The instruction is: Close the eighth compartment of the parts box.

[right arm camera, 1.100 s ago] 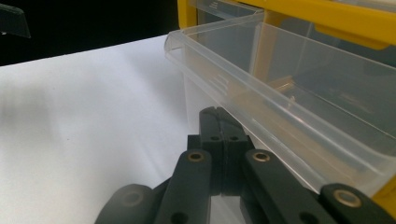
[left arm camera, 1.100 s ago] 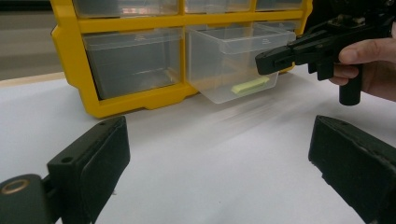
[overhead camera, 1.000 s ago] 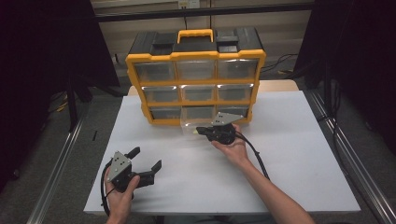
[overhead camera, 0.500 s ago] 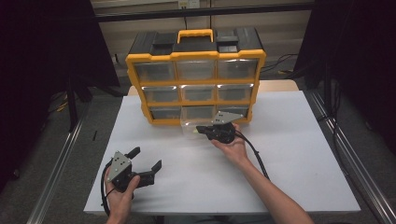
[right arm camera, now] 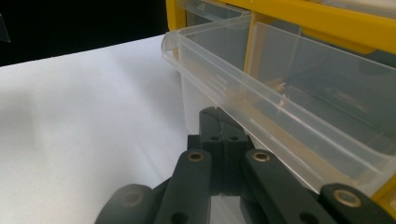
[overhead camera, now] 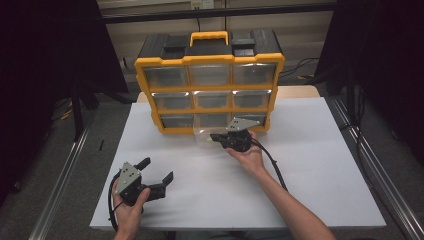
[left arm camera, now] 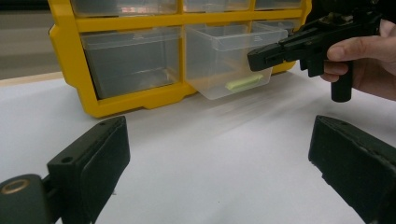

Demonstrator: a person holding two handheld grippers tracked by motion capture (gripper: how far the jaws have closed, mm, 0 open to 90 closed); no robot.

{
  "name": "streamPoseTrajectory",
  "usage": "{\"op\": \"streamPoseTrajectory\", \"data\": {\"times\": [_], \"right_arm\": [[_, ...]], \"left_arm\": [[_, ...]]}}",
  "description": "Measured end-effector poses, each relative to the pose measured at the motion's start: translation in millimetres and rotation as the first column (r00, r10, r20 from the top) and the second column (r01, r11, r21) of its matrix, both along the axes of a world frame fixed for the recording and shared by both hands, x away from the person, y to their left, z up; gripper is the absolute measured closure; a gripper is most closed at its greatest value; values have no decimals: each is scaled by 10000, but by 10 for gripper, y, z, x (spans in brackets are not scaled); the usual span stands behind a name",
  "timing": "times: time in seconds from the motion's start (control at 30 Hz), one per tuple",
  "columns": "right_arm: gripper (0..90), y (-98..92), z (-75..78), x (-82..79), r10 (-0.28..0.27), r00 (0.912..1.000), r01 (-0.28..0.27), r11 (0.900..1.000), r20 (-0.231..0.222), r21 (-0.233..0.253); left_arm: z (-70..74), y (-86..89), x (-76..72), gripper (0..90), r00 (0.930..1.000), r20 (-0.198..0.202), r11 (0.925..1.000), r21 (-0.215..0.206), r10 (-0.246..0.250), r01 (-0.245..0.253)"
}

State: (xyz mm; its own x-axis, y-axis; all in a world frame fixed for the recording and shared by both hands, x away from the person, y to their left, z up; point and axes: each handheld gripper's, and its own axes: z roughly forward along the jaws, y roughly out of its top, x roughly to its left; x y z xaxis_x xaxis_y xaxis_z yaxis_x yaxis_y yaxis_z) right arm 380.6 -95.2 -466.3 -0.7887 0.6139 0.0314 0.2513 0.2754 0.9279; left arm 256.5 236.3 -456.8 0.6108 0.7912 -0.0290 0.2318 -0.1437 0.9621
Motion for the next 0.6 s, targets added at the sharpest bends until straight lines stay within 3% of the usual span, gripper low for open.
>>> {"op": "streamPoseTrajectory", "data": {"times": [0.6], "right_arm": [[900,29,1,43,-93,10000,93,10000,4,14]], "left_arm": [[0,-1,-1,55,10000,-9,10000,-57,35,-35]]}}
